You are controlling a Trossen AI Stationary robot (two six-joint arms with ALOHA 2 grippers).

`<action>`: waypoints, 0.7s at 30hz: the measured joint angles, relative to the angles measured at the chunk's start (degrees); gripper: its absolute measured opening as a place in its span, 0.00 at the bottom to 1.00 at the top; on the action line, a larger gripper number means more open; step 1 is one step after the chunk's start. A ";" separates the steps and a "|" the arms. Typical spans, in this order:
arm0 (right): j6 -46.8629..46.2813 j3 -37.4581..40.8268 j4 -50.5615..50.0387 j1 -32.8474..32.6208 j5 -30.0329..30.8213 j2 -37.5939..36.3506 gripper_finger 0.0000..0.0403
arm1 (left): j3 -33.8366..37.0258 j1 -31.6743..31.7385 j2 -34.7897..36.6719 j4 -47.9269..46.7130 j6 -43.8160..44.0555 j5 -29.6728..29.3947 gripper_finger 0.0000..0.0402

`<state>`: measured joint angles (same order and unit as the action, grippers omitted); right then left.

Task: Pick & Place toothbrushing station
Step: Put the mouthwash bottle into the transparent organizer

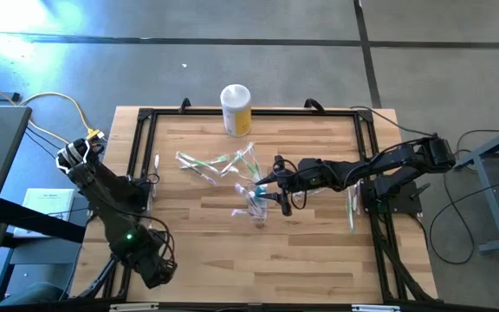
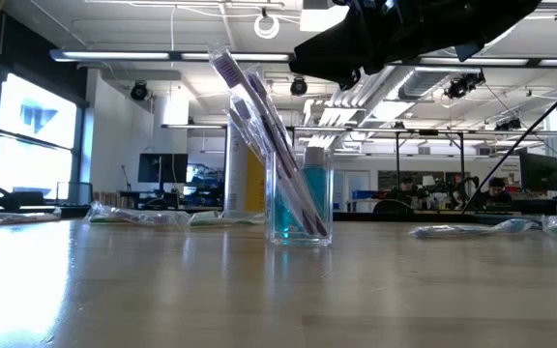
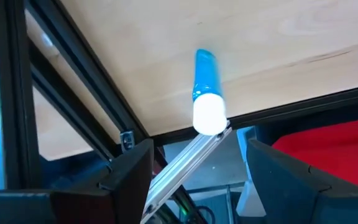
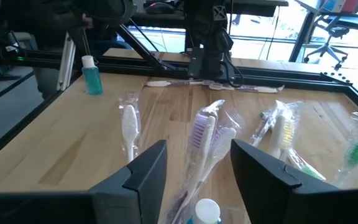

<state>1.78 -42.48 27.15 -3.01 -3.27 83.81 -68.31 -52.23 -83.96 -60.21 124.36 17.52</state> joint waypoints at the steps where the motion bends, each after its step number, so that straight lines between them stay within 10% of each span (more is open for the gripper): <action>1: 0.00 0.00 -0.12 0.00 0.00 0.00 0.42 | 0.00 0.00 0.00 0.12 -0.04 -0.37 0.62; 21: 0.00 0.00 -1.66 0.00 0.15 0.01 0.42 | 0.04 0.07 -3.27 6.25 0.44 -2.97 0.62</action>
<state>1.78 -42.48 25.49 -3.01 -3.11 83.82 -68.27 -52.16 -87.23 -53.96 124.80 14.55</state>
